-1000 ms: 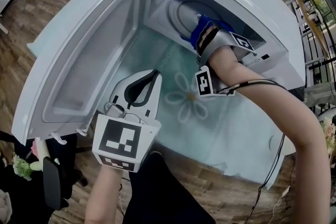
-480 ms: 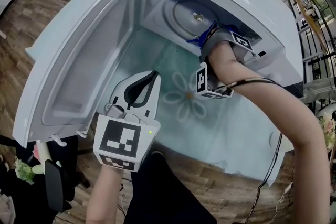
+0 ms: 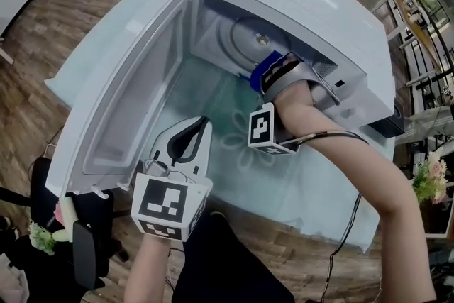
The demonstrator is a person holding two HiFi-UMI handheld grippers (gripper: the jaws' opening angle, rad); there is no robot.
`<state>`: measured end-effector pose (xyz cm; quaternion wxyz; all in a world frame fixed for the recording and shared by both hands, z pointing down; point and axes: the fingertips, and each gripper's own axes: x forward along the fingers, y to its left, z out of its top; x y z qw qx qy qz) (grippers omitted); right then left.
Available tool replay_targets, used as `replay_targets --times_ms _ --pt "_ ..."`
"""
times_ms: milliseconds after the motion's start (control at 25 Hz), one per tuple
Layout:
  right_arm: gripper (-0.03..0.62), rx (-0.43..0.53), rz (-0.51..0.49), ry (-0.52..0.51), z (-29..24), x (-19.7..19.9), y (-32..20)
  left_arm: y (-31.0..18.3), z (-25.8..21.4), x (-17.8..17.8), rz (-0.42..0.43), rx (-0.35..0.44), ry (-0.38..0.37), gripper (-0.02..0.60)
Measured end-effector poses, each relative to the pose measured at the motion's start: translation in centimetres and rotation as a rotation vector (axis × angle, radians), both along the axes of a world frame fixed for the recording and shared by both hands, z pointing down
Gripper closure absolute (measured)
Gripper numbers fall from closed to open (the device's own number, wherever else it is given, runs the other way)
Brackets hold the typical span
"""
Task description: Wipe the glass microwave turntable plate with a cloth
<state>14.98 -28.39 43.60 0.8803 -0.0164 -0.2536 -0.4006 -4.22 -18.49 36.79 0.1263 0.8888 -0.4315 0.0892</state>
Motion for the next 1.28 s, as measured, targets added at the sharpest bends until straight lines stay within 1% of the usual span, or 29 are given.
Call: replay_targets --times_ms 240,360,440,560,720,800,960,1080,1200,1280 --pt "0.540 -0.002 -0.011 -0.245 -0.4 -3.1 3.3 0.9 -1.6 -0.3 -0.009 0.000 -0.017 0.574" --pt "0.542 -0.010 0.018 -0.371 -0.5 -4.1 5.5 1.5 -2.3 -0.8 -0.022 -0.003 -0.036 0.574" --pt "0.540 -0.007 0.061 -0.479 -0.4 -4.5 6.7 1.7 -2.7 -1.2 -0.031 -0.004 -0.051 0.574" --pt "0.540 0.011 0.161 -0.670 -0.9 -4.7 8.2 1.9 -3.7 -1.4 -0.039 0.002 -0.066 0.574" --pt "0.540 0.041 0.343 -0.983 -2.8 -5.1 10.8 2.7 -5.5 -1.2 -0.042 0.007 -0.079 0.574" --pt "0.540 0.056 0.416 -1.127 -3.9 -5.2 12.3 3.4 -6.3 -0.6 -0.033 0.008 -0.082 0.574" --pt "0.540 0.087 0.534 -1.368 -6.5 -4.2 15.3 5.0 -8.5 1.4 -0.016 0.008 -0.061 0.574" --pt "0.540 0.153 0.614 -1.572 -9.3 -3.0 17.0 5.8 -10.0 3.1 0.011 0.027 -0.053 0.574" --pt "0.540 0.246 0.702 -1.814 -12.7 -1.3 18.2 5.5 -11.1 5.0 0.055 0.054 -0.033 0.574" --pt "0.540 0.302 0.760 -1.975 -14.9 -0.2 19.2 5.5 -11.4 6.2 0.081 0.057 -0.024 0.574"
